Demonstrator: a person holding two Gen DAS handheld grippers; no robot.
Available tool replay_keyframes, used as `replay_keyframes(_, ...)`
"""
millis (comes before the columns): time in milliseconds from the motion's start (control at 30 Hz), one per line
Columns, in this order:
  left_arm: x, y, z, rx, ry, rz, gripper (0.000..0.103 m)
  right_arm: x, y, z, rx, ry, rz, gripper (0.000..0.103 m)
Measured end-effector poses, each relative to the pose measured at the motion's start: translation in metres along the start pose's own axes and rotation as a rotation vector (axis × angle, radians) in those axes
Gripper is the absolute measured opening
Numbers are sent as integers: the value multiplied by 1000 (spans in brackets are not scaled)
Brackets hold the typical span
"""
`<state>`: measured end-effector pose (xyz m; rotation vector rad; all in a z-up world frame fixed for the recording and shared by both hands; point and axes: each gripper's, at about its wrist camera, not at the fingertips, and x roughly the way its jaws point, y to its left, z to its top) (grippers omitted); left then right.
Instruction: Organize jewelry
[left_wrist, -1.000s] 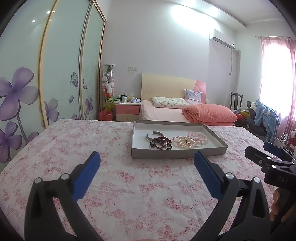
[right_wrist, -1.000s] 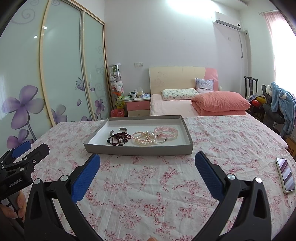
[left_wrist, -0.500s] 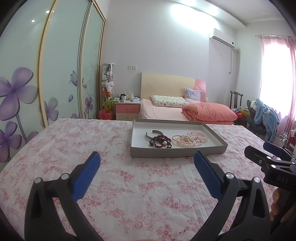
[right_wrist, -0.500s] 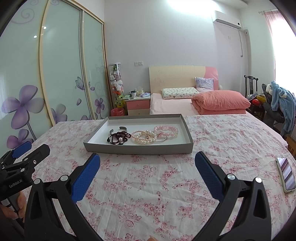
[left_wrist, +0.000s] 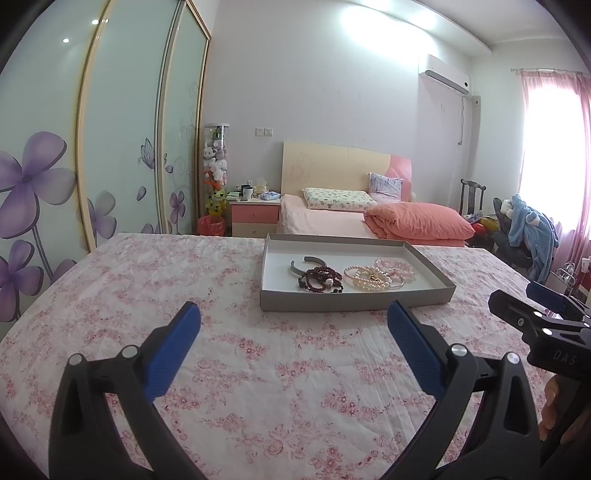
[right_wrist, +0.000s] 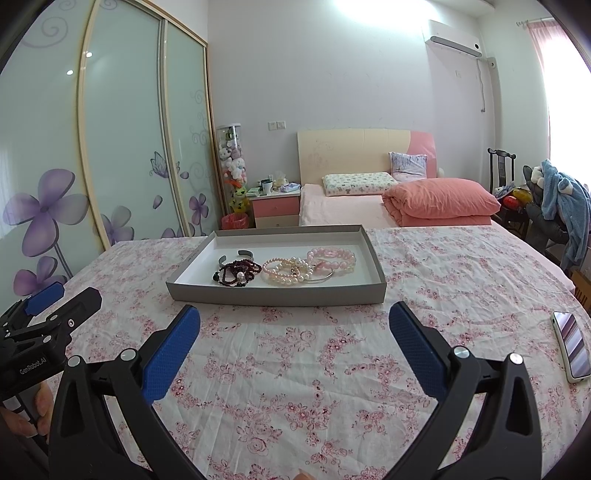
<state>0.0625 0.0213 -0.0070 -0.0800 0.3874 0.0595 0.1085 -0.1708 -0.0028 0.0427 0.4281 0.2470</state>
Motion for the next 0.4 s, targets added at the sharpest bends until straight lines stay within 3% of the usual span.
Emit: replay_keyframes(400, 1, -1, -4, -6, 8, -13, 99, 1, -1, 0, 1, 1, 1, 101)
